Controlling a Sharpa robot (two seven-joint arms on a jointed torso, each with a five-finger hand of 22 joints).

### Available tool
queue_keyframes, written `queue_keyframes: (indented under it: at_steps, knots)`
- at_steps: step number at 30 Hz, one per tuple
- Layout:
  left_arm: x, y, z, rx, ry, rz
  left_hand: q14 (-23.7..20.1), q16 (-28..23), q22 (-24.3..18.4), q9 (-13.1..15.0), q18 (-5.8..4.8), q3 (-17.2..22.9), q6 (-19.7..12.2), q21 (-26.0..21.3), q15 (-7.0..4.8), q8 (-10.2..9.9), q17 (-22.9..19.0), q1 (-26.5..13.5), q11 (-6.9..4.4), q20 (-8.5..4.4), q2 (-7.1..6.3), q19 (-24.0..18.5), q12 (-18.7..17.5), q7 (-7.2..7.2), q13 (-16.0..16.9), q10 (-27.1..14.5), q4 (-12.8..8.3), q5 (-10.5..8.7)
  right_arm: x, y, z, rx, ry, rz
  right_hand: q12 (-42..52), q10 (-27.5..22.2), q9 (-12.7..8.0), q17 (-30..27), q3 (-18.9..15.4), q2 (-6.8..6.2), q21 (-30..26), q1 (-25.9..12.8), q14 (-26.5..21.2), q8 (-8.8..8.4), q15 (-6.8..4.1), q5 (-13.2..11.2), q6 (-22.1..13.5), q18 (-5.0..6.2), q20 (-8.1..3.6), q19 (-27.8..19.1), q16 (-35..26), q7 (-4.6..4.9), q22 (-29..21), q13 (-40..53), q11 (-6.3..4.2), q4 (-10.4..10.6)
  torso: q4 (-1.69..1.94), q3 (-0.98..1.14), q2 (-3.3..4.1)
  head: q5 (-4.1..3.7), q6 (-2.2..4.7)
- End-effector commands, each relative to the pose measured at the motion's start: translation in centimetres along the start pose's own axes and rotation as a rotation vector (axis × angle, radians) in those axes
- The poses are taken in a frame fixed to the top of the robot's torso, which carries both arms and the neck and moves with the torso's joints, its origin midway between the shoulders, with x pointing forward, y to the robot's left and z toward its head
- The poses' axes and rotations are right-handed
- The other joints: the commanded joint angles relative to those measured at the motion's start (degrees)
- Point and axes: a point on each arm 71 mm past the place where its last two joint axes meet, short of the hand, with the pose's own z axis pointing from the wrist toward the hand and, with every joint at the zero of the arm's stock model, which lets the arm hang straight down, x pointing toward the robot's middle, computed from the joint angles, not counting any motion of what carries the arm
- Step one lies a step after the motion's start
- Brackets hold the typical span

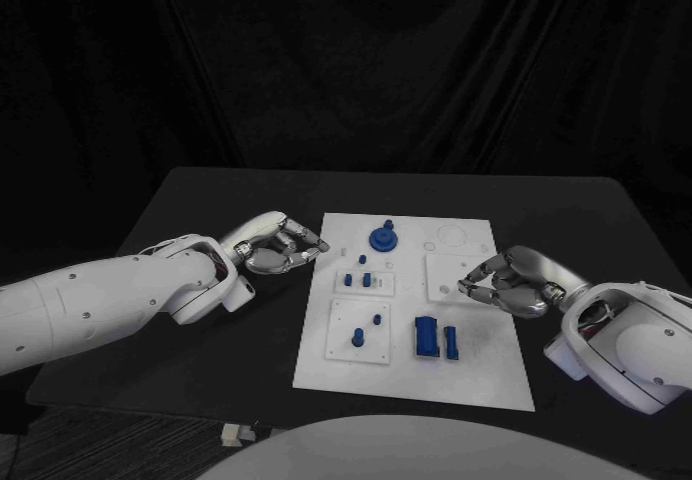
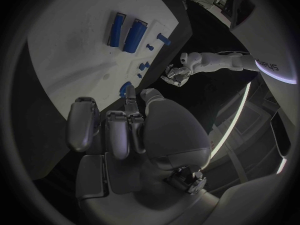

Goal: Assemble the parts on the task board

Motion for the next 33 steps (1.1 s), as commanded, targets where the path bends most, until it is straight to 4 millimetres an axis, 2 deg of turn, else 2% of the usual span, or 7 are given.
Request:
queue_keyframes:
  at_steps: [1,3,8,14,17,24,33]
  knots:
    - [0.1,-0.2,0.0,0.020,-0.002,-0.005,-0.41,-0.26,5.70,0.09,0.46,0.24,-0.01,-0.13,-0.03,0.33,-0.02,0.09,0.03,-0.20,0.49,-0.37,0.13,0.20,0.02,0.48,-0.04,0.38,0.2,0.0,0.0,-0.060,-0.007,-0.027,0.20,5.88,-1.37,7.55,0.32,0.60,0.31,-2.48,4.62,-0.95,0.50,3.59,-0.48,-0.66,0.45,1.11,-0.20,0.22,10.59,15.09,0.67,0.24,-0.01,0.00,-0.02,0.08,0.00]
    - [0.1,-0.2,0.0,0.020,-0.002,-0.005,-0.41,-0.26,5.70,0.09,0.46,0.24,-0.01,-0.13,-0.03,0.33,-0.02,0.09,0.03,-0.20,0.49,-0.37,0.13,0.20,0.02,0.48,-0.04,0.38,0.5,-0.2,0.1,-0.048,0.011,-0.030,0.20,5.88,-2.35,7.47,0.64,0.85,0.29,-4.09,4.60,-1.28,0.57,5.02,0.12,-0.61,0.61,1.02,-0.20,0.24,10.56,15.09,0.69,0.31,0.00,0.00,0.00,0.14,0.00]
    - [0.1,-0.2,0.0,0.019,-0.003,-0.005,-0.42,-0.26,5.69,0.11,0.46,0.26,0.08,-0.12,-0.03,0.38,-0.03,0.10,0.04,-0.19,0.51,-0.38,0.17,0.23,0.04,0.58,-0.05,0.39,1.3,-0.9,0.2,-0.018,0.055,-0.037,0.20,5.88,-4.14,7.20,1.13,1.51,0.26,-7.30,4.55,-1.84,0.52,4.56,1.53,-0.54,0.70,0.87,-0.24,0.08,10.50,15.09,0.62,0.34,0.05,-0.01,0.04,0.19,0.00]
    - [0.1,-0.2,0.0,0.019,-0.003,-0.005,-0.42,-0.26,5.69,0.11,0.46,0.26,0.08,-0.12,-0.03,0.38,-0.03,0.10,0.04,-0.19,0.51,-0.38,0.17,0.23,0.04,0.58,-0.05,0.39,1.5,-1.1,0.2,-0.012,0.062,-0.039,0.20,5.88,-4.37,7.14,1.25,1.66,0.20,-7.70,4.54,-1.89,0.48,4.54,1.79,-0.52,0.68,0.83,-0.26,0.03,10.48,15.09,0.58,0.36,0.04,-0.01,0.05,0.20,0.00]
    - [0.1,-0.1,0.0,0.019,-0.001,-0.006,-0.42,-0.26,5.69,0.11,0.46,0.26,0.08,-0.12,-0.03,0.38,-0.03,0.10,0.04,-0.19,0.51,-0.38,0.17,0.23,0.04,0.58,-0.05,0.39,2.1,-1.7,0.2,0.020,0.102,-0.049,0.20,5.88,-6.43,7.01,2.05,3.53,0.25,-13.59,4.53,-2.45,0.23,6.05,3.62,-0.48,0.48,0.67,-0.22,-0.24,10.42,15.09,0.38,0.45,0.01,0.00,0.04,0.22,0.00]
    - [0.2,-0.1,0.0,0.018,0.001,-0.007,-0.44,-0.26,5.69,0.11,0.47,0.28,0.12,-0.14,-0.02,0.39,-0.08,0.11,0.05,-0.18,0.50,-0.41,0.19,0.26,0.04,0.66,-0.07,0.40,2.5,-1.7,0.4,0.026,0.129,-0.054,0.20,5.88,-7.00,6.96,2.26,3.96,0.27,-15.71,4.52,-2.52,0.13,6.18,4.25,-0.48,0.41,0.62,-0.21,-0.33,10.41,15.09,0.34,0.43,-0.02,0.00,0.04,0.21,0.00]
    - [0.2,-0.1,0.0,0.017,0.002,-0.008,-0.44,-0.26,5.69,0.11,0.47,0.28,0.12,-0.14,-0.02,0.39,-0.08,0.11,0.05,-0.18,0.50,-0.41,0.19,0.26,0.04,0.66,-0.07,0.40,3.0,-1.5,0.6,0.026,0.154,-0.055,0.20,5.88,-7.05,6.88,2.31,3.97,0.16,-15.83,4.50,-2.49,0.10,6.18,4.37,-0.45,0.40,0.58,-0.24,-0.36,10.38,15.09,0.33,0.39,0.00,0.00,0.00,0.32,0.00]
